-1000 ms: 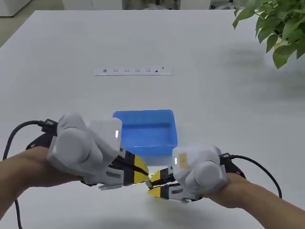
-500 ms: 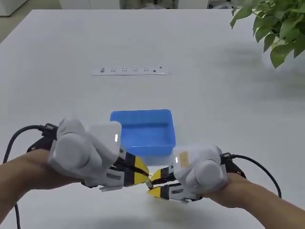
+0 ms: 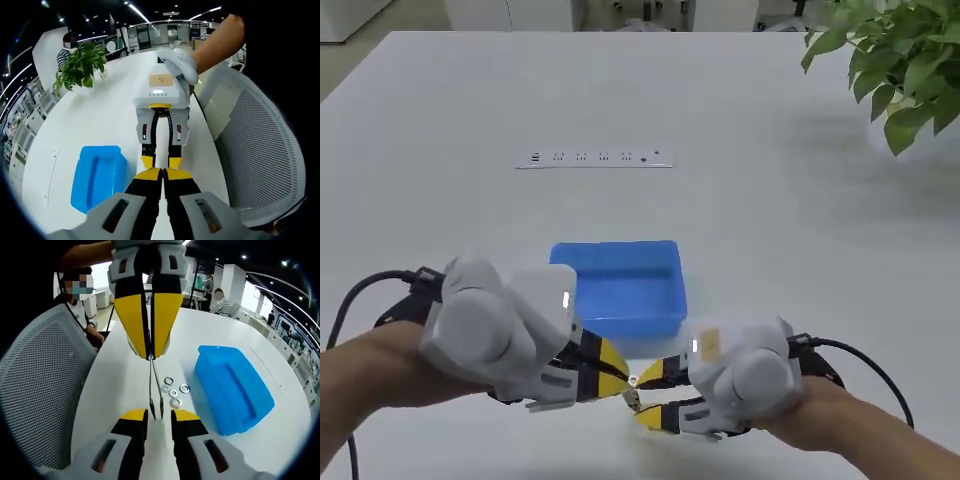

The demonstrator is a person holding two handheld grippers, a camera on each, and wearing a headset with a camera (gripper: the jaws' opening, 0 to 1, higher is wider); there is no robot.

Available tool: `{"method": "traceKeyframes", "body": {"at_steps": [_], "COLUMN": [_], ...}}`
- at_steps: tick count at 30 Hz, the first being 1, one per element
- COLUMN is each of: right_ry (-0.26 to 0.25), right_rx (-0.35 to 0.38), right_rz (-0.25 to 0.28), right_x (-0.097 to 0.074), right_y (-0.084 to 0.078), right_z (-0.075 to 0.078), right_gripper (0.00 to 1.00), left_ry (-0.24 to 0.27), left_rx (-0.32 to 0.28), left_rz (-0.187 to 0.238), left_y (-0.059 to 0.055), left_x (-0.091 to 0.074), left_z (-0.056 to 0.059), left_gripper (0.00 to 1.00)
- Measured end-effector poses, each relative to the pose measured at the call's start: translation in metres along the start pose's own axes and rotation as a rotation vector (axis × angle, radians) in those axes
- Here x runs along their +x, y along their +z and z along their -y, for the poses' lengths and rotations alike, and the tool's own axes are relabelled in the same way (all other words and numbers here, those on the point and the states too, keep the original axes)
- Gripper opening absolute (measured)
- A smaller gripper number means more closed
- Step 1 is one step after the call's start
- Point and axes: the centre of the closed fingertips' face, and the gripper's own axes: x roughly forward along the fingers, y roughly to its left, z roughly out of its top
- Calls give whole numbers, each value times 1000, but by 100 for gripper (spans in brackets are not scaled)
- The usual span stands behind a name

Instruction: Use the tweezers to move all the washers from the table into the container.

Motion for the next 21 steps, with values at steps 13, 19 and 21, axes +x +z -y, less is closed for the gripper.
{"method": "traceKeyframes", "body": {"at_steps": [13, 19, 21], "right_ry": [-105, -158, -180], "right_rx": [92, 139, 157], "right_rz": [10, 31, 45], "right_x": [-25, -37, -41], "right_y": [-6, -7, -6], "right_z": [11, 17, 20], "right_gripper": [33, 40, 43], "left_ry": [-3, -4, -2], "left_rx": [13, 19, 18], "left_rz": [-23, -28, -26], "left_y": [0, 1, 1], "left_x": [0, -1, -2], "left_z": [-1, -2, -2], "left_gripper": [5, 5, 5]}}
